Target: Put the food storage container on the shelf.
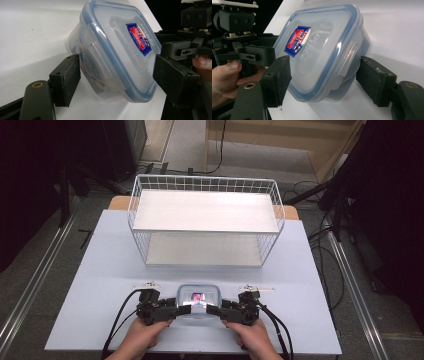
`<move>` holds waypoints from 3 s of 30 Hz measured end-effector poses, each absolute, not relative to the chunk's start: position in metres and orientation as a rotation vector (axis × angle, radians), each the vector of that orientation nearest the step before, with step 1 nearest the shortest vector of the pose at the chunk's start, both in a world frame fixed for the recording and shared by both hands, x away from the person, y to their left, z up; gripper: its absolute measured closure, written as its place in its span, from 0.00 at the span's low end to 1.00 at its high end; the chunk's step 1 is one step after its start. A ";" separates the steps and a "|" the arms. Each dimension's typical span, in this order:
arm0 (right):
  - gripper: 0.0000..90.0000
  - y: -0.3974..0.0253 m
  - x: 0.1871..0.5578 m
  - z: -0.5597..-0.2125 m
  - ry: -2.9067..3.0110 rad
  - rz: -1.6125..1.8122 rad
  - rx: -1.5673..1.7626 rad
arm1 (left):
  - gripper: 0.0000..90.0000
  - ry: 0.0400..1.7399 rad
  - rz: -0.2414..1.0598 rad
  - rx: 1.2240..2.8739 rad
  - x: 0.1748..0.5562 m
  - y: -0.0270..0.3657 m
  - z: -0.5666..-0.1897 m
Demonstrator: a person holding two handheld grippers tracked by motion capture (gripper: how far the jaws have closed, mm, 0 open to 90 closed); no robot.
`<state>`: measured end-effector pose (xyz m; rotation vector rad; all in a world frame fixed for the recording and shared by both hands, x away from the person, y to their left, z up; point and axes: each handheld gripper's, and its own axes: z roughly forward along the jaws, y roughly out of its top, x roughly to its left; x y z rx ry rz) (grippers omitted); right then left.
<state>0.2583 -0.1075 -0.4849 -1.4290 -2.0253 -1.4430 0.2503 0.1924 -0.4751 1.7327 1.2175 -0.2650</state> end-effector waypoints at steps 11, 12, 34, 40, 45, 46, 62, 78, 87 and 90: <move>0.41 -0.113 0.256 -0.483 -2.002 -1.449 -1.445 | 0.40 1.202 -0.225 1.729 0.246 0.196 -0.470; 0.41 -0.113 0.255 -0.483 -2.000 -1.447 -1.446 | 0.40 1.201 -0.226 1.731 0.246 0.196 -0.469; 0.56 -0.119 0.245 -0.474 -2.015 -1.489 -1.447 | 0.52 1.167 -0.114 1.750 0.233 0.194 -0.459; 0.58 -0.120 0.244 -0.472 -2.028 -1.516 -1.446 | 0.54 1.146 -0.080 1.752 0.230 0.193 -0.458; 0.58 -0.120 0.243 -0.472 -2.048 -1.533 -1.434 | 0.55 1.138 -0.066 1.757 0.229 0.193 -0.458; 0.58 -0.120 0.242 -0.471 -2.054 -1.537 -1.435 | 0.55 1.138 -0.064 1.756 0.229 0.192 -0.458; 0.58 -0.120 0.236 -0.458 -2.149 -1.680 -1.377 | 0.54 1.055 0.048 1.721 0.222 0.190 -0.447; 0.57 -0.121 0.227 -0.438 -2.226 -1.840 -1.301 | 0.54 0.952 0.168 1.696 0.213 0.187 -0.429; 0.57 -0.121 0.228 -0.424 -2.247 -1.921 -1.263 | 0.54 0.908 0.226 1.676 0.214 0.187 -0.414; 0.57 -0.121 0.228 -0.419 -2.264 -1.941 -1.243 | 0.54 0.895 0.238 1.671 0.214 0.188 -0.410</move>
